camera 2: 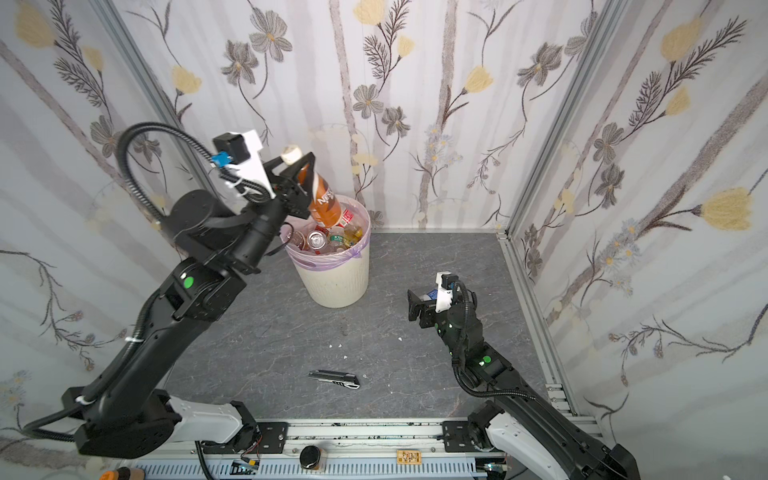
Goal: Throw the plastic bottles in the bin
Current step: 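Carry the Nescafe bottle with the left gripper into the bin while right releases, then raise the left gripper out of the bin while right moves toward blue-capped bottle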
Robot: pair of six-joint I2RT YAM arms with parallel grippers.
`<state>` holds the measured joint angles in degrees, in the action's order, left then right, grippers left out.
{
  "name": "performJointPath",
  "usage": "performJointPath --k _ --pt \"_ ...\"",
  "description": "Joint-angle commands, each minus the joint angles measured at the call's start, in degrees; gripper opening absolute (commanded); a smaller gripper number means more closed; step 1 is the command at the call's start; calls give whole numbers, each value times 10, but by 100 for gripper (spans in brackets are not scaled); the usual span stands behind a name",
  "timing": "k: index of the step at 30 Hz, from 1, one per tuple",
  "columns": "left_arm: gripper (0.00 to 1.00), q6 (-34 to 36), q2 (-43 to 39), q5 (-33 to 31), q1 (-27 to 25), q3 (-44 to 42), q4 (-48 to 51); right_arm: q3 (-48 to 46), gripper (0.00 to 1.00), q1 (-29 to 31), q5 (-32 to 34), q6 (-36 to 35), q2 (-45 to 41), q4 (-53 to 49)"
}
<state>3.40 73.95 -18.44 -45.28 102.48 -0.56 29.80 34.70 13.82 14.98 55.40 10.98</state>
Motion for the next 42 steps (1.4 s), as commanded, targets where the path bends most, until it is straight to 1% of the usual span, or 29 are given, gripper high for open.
performJointPath --k 1,3,5,7,8,9,10,11,12,15,17,20,24,26,28,30,32,34,38,42 --pt "18 58 -57 -40 13 -80 -191 0 100 0 -2 11 9 29" --pt "18 25 -49 -36 48 -93 -201 1 100 0 -6 16 14 32" --pt "18 -33 -21 -5 101 -106 -183 2 100 0 -12 23 18 35" --pt "22 -104 43 33 145 -97 -128 3 100 0 -20 27 18 34" --pt "28 -126 75 65 159 -87 -91 4 100 0 -22 28 16 31" --pt "42 -130 97 84 160 -87 -72 4 100 0 -22 28 12 28" --pt "68 -138 117 109 159 -85 -50 2 100 0 -22 28 7 25" --pt "90 -147 129 140 158 -77 -22 -1 100 0 -21 28 1 24" --pt "100 -147 129 158 150 -70 -2 -6 100 0 -18 29 -6 24" --pt "100 -142 81 159 111 -68 4 -20 100 -1 -14 28 -18 26" --pt "100 -149 47 174 94 -59 0 -24 100 -1 -14 29 -14 31" --pt "100 -169 18 171 89 -64 1 -24 100 -1 -19 34 2 44" --pt "100 -189 -5 164 88 -102 0 -16 100 -1 -18 44 20 57" --pt "100 -202 -13 173 84 -120 0 -9 100 -1 -13 49 22 52" --pt "100 -215 -16 185 73 -138 -2 -3 100 -1 6 48 23 40" --pt "100 -220 -16 190 49 -157 -5 8 100 -7 39 49 25 20" --pt "100 -232 -15 184 18 -183 -9 21 100 -28 63 64 34 -6" --pt "100 -244 -4 191 -6 -204 -13 36 100 -59 60 86 54 -40" --pt "100 -273 25 184 -49 -256 -28 47 100 -124 13 127 101 -68" --pt "100 -294 49 173 -78 -304 -32 48 100 -149 -25 154 141 -66"
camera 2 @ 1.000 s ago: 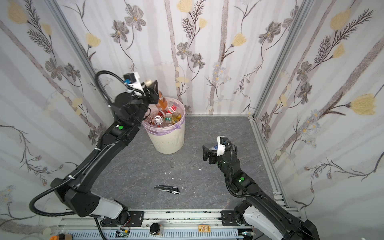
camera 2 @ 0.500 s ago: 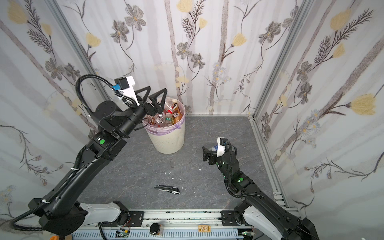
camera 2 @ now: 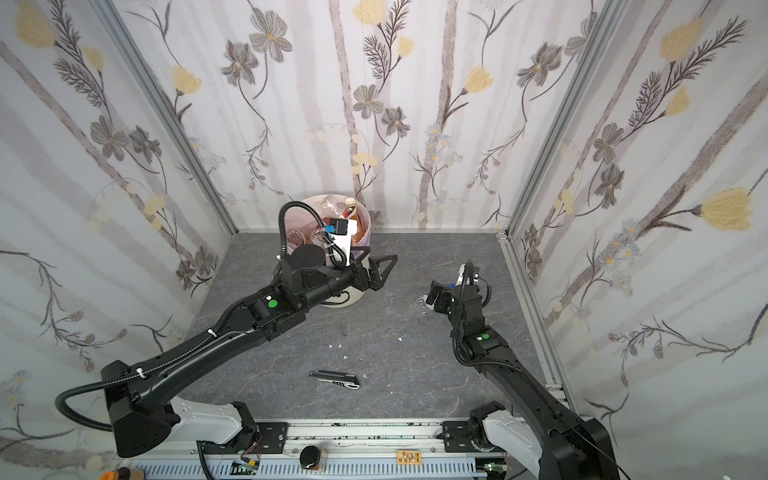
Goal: Throw the plastic bottles in the bin
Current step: 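Raise the left gripper out of the bin while right moves toward blue-capped bottle, then lower the right gripper over the blue-labelled Pepsi bottle on the table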
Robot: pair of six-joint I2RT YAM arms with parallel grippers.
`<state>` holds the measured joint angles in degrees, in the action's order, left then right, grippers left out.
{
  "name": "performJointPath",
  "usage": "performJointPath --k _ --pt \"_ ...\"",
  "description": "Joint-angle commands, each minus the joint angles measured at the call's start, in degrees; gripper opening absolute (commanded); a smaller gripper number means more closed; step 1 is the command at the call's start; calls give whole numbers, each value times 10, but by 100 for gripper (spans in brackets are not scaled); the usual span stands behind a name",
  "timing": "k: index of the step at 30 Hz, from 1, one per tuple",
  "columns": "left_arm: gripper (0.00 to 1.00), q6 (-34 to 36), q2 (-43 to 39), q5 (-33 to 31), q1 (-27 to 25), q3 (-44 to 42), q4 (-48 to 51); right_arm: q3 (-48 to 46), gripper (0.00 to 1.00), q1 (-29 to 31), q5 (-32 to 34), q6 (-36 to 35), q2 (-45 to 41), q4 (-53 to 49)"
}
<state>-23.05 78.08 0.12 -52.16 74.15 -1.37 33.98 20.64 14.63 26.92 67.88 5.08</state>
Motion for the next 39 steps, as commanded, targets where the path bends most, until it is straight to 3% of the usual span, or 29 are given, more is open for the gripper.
performJointPath --k 1,7,15,27,39 --pt "100 -36 12 -17 -13 -33 -25 6 100 -10 -39 41 26 -6" --pt "100 -66 18 -40 -17 -89 -28 16 100 -21 -83 60 113 -2" --pt "100 -92 19 -25 -22 -134 -36 86 100 -23 -95 45 231 -31" --pt "100 -89 -33 -43 -23 -176 -51 161 100 -19 -59 3 352 -96" --pt "100 -76 -38 -41 -24 -181 -56 205 94 15 11 -34 385 -172"
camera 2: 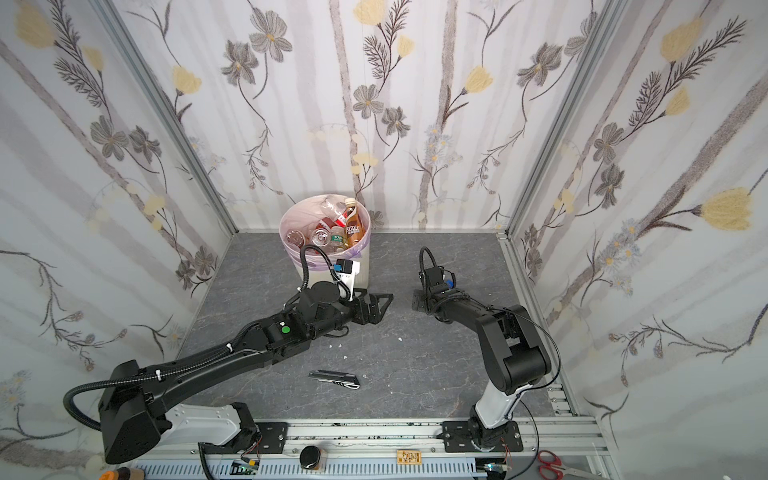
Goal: Throw the plastic bottles in the bin
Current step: 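Lower the right gripper over the blue-labelled Pepsi bottle on the table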
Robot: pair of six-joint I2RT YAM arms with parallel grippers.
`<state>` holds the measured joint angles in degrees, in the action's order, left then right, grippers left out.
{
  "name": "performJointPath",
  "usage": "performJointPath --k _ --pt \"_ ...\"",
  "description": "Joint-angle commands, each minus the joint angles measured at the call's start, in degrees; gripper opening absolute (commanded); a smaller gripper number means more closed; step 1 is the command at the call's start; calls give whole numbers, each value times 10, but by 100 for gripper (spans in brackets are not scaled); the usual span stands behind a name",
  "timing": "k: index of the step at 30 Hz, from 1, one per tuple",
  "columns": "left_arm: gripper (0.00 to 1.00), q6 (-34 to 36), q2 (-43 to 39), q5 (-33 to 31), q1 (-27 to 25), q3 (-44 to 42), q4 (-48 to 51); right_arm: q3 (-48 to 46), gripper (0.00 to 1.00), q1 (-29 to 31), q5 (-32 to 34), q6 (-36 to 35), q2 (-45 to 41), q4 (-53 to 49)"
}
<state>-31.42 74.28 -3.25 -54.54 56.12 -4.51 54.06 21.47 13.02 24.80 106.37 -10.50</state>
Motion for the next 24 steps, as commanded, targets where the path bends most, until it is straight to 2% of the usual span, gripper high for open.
performJointPath --k 1,4,10,14,20,24 --pt "100 9 2 -6 0 0 -24 4 94 9 31 -12 0 -20" --pt "100 12 10 2 0 5 -24 0 93 18 37 -14 0 -32" --pt "100 14 22 5 0 11 -25 -20 81 30 43 -11 -16 -41" --pt "100 13 28 8 2 14 -26 -34 80 37 38 1 -39 -50" --pt "100 18 30 7 1 14 -26 -44 85 43 70 6 -107 -92" --pt "100 21 37 9 2 20 -26 -40 94 21 45 7 -142 -86"
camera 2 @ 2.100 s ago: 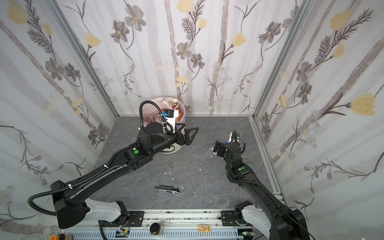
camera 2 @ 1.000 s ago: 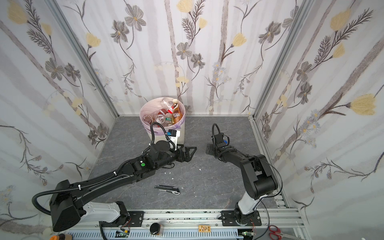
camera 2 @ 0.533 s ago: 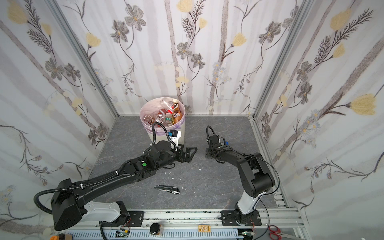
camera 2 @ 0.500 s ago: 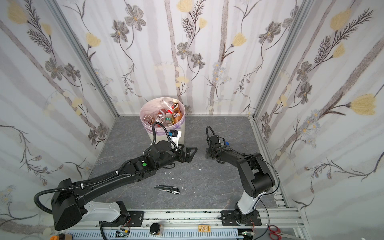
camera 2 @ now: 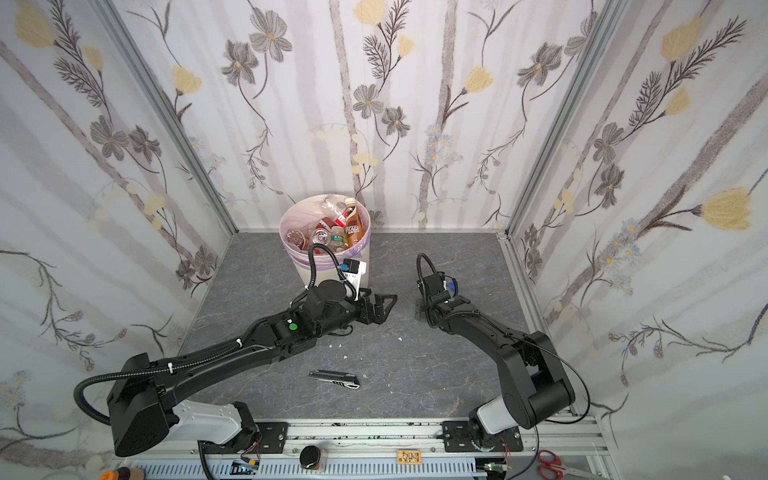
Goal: Throw the plastic bottles in the bin
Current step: 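Lower the right gripper over the blue-labelled Pepsi bottle on the table, then close the right gripper around the Pepsi bottle's middle and lift it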
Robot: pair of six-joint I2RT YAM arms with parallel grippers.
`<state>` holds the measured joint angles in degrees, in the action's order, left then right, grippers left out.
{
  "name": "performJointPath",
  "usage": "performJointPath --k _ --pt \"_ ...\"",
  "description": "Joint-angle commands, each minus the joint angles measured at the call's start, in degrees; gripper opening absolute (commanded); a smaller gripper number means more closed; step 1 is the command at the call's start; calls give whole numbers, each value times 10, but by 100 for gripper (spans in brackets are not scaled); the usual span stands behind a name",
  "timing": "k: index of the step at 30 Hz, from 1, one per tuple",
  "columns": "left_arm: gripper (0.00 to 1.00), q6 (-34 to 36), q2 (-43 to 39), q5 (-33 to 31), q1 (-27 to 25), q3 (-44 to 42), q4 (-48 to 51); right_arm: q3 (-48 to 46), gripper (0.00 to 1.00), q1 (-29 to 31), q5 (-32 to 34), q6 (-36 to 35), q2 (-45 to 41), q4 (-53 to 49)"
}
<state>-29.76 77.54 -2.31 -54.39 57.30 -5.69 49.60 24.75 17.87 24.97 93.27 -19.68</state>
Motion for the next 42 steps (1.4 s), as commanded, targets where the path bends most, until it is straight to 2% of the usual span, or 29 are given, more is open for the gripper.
performJointPath --k 1,7,14,22,26,32,40,42 --pt "100 6 6 0 1 10 -14 15 95 -21 -14 6 -7 6" --pt "100 5 2 5 1 12 -15 118 100 -37 -14 38 86 -39" --pt "100 13 -27 -4 2 -8 -14 75 98 -37 -5 95 89 3" --pt "100 8 -26 21 3 -10 -17 35 88 -37 -25 115 110 39" --pt "100 8 -28 20 3 -14 -19 24 78 -36 -28 112 111 51" --pt "100 9 -29 15 3 -16 -20 5 71 -33 -43 96 96 57" --pt "100 9 -25 16 4 -12 -21 -10 68 -32 -40 83 85 58" --pt "100 9 -25 15 4 -12 -21 -11 64 -32 -41 82 84 60"
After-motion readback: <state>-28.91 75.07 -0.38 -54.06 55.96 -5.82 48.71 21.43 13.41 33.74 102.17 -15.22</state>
